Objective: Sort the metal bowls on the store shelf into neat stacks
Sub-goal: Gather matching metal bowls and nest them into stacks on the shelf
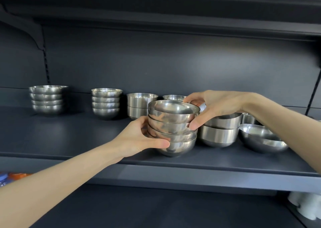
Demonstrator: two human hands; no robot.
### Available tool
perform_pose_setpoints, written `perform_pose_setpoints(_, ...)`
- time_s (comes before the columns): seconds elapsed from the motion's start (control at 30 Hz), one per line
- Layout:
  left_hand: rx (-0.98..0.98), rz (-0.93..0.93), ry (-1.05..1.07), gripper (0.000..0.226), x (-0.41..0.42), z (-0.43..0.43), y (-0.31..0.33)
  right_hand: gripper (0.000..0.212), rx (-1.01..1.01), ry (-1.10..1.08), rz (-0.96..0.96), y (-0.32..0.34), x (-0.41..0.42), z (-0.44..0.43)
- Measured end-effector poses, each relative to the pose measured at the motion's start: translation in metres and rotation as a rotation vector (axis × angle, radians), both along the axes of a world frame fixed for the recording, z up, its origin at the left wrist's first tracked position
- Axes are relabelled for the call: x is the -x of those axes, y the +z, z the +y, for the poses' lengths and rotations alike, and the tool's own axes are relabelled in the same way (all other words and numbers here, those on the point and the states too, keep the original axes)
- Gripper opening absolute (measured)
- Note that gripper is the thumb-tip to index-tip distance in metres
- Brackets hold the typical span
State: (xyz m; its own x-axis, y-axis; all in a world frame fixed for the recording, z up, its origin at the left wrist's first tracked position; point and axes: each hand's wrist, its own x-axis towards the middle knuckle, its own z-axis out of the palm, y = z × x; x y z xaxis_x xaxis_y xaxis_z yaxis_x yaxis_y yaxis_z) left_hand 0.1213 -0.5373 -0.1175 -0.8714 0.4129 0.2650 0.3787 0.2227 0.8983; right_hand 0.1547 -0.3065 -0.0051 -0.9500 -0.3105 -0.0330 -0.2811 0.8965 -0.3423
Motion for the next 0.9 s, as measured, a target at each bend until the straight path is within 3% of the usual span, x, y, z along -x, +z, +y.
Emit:
perform_pose_setpoints(0.43, -0.018, 0.017, 0.088, 0.088, 0.035, -0.06, -0.001, 0.064, 0.071, 0.005, 0.037, -0.006, 0.044, -0.059)
perform_pose_setpoints(0.57, -0.031, 0.011, 0.089, 0.089, 0.047, -0.073, -0.002, 0.058, 0.206, -0.028, 0.042, -0.019, 0.054, -0.07)
perform_pose_setpoints(0.9, -0.033, 0.007, 0.076, 0.083, 0.072, -0.115, -0.003, 0.072, 0.475, -0.045, 0.08, -0.044, 0.083, -0.11)
